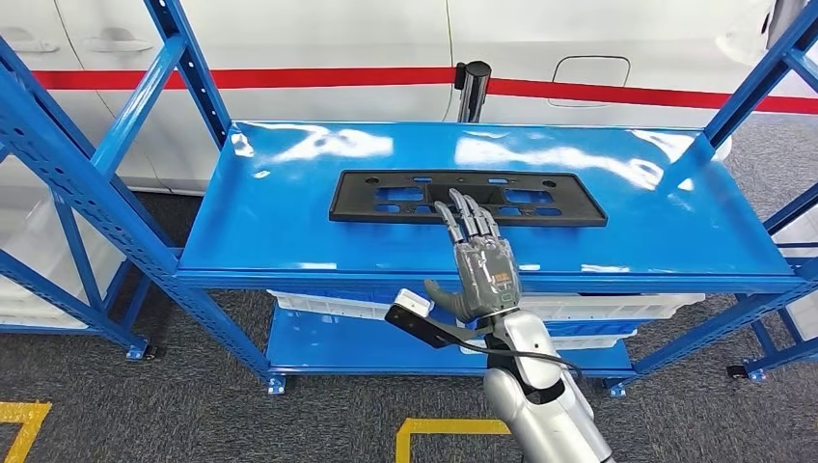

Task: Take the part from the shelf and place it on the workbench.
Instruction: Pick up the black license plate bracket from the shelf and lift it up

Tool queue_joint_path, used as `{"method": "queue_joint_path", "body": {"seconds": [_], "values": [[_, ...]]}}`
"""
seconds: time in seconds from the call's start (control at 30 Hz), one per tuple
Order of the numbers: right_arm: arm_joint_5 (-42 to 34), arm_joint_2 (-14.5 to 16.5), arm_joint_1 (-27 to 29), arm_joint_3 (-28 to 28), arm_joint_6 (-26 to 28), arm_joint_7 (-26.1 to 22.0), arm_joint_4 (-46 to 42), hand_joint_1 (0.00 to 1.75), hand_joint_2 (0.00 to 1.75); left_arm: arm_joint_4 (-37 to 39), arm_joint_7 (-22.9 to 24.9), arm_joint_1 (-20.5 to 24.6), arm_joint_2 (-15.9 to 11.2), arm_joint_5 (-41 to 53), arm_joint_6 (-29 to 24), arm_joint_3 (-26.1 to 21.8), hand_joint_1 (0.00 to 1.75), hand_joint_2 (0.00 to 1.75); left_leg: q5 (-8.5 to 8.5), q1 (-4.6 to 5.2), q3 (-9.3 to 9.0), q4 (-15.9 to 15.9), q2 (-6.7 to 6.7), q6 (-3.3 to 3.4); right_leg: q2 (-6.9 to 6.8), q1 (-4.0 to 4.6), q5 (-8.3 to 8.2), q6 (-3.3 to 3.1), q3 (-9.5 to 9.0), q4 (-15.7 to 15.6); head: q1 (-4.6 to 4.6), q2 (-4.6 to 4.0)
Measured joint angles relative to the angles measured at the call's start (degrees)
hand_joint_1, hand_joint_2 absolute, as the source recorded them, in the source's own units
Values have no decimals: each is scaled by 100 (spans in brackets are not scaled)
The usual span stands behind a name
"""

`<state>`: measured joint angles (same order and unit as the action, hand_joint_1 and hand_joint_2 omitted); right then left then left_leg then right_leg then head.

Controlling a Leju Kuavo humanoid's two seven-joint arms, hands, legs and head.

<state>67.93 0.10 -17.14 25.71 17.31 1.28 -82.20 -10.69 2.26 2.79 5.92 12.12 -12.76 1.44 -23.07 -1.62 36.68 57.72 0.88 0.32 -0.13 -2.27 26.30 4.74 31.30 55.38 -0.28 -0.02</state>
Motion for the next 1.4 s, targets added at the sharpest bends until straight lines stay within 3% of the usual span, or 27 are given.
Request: {"method": "queue_joint_path", "body": {"seconds": [0.2, 0.53, 0.83, 0.97, 1.4], "values": [[41, 221, -550, -4, -73, 197, 705, 0, 175, 0, 53, -1, 7, 48, 7, 0, 0, 0, 1, 1, -1, 0, -1, 1, 1, 0, -1, 0, 0, 0, 2, 0], [621, 526, -1887, -387, 353, 696, 2995, 0, 175, 0, -4, 2, 7, 82, -57, -3, 0, 0, 5, 1, -7, 3, 0, 4, 0, -1, -5, 4, -8, 1, 1, 0], [1138, 562, -2316, -809, 436, 801, 3987, 0, 175, 0, -42, 2, 4, 52, -116, -62, 0, 0, 4, 1, -6, 3, 0, 4, 0, -1, -4, 4, -7, 1, 1, 0], [1170, 567, -2367, -959, 484, 738, 4136, 171, 175, 0, -60, 2, 4, 40, -152, -113, 0, 0, 4, 1, -7, 3, 0, 4, 0, -1, -4, 4, -8, 1, 1, 0], [1116, 722, -2314, -1287, 698, 159, 4063, 175, 175, 0, -616, -3, 8, -129, -282, -352, 0, 0, 4, 1, -7, 3, -1, 4, 0, -1, -4, 4, -7, 1, 1, 0]]}}
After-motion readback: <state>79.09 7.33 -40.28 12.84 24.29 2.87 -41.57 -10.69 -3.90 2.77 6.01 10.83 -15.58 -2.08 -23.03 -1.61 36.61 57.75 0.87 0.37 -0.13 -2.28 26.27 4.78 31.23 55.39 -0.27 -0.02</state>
